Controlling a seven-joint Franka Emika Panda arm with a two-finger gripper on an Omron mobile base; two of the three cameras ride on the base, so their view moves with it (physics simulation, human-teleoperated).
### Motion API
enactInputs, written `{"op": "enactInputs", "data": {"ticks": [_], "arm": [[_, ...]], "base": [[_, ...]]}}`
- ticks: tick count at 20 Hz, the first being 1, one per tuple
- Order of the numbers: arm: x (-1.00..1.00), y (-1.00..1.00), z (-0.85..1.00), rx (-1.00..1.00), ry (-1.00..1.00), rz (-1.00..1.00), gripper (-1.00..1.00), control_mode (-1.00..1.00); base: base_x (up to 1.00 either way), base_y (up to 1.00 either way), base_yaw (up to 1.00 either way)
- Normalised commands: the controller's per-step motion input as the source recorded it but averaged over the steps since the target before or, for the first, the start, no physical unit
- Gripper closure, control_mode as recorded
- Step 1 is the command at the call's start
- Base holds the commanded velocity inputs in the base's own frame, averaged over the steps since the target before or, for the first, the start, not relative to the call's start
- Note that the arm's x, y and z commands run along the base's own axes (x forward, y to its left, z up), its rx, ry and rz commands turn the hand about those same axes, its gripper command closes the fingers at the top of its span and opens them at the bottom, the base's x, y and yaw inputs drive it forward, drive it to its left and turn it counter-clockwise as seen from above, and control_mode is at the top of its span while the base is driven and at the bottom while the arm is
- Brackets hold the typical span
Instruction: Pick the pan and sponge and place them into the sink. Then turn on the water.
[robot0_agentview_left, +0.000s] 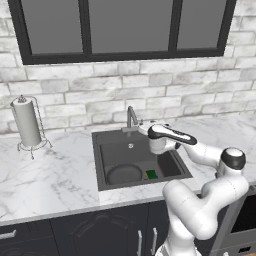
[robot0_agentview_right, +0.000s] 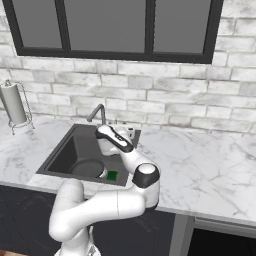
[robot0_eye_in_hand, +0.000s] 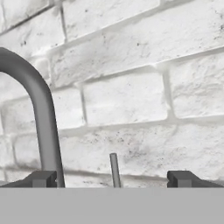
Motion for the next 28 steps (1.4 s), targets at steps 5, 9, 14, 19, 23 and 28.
{"op": "enactInputs", "data": {"ticks": [5, 9, 14, 19, 23, 28], "arm": [[0.23, 0.0, -0.14, 0.0, 0.0, 0.0, -1.0, -1.0], [0.23, -0.01, -0.12, 0.01, 0.01, 0.0, -1.0, -1.0], [0.25, 0.0, -0.06, 0.02, 0.01, 0.0, -1.0, -1.0], [0.21, 0.08, -0.13, 0.0, 0.01, 0.0, -1.0, -1.0], [0.14, 0.14, -0.21, 0.0, 0.03, 0.0, -1.0, -1.0], [0.16, 0.12, -0.18, 0.0, 0.02, 0.0, -1.0, -1.0]], "base": [[0.0, 0.0, 0.0], [0.0, 0.0, 0.0], [0.0, 0.0, 0.0], [0.0, 0.0, 0.0], [0.0, 0.0, 0.0], [0.0, 0.0, 0.0]]}}
